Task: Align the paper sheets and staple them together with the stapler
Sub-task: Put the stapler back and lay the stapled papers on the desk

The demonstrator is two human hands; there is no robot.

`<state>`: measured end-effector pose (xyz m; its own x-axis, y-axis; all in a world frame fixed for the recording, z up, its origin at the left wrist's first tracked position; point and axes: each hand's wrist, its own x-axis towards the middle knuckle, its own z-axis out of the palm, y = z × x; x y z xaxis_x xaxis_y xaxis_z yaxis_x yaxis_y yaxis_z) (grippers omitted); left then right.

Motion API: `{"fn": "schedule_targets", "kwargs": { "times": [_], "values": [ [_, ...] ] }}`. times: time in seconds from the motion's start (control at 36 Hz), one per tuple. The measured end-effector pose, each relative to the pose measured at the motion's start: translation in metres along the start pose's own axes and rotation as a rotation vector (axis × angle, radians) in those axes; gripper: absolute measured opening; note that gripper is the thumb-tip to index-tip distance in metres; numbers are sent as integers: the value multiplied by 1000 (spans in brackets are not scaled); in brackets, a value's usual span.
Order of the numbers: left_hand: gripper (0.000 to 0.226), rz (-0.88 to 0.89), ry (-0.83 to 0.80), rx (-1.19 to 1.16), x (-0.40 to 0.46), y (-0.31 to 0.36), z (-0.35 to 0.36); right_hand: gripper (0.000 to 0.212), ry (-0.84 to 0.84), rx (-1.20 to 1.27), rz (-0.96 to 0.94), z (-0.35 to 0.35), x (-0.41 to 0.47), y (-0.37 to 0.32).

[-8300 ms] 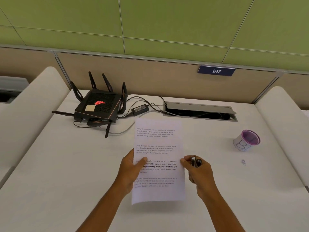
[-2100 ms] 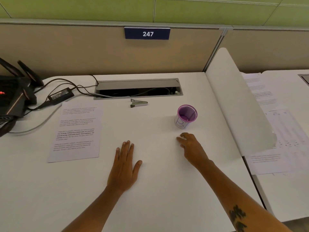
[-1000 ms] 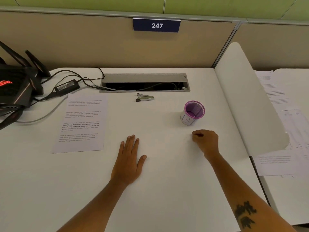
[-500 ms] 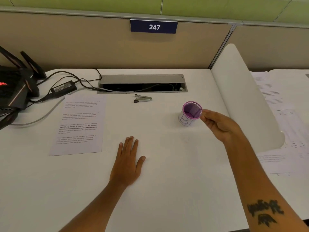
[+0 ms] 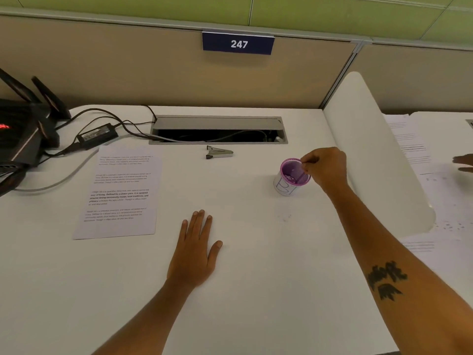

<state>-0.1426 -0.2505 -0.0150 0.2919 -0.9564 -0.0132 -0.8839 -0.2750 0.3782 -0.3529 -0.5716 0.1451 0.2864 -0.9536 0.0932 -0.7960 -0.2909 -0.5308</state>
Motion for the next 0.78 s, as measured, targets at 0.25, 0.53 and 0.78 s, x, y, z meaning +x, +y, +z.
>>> {"fn": "schedule_targets", "kwargs": {
  "times": [0.25,0.53,0.78],
  "values": [
    [72,-2,-8,12,0,0,-1,13,17,4,-19,5,-5,2],
    [72,1,-6,5,1,0,-1,17,86,431,242,-8,-31,17],
    [73,3,-11,22,1,0,0,26,145,368,382,43,-104,62]
  ]
}}
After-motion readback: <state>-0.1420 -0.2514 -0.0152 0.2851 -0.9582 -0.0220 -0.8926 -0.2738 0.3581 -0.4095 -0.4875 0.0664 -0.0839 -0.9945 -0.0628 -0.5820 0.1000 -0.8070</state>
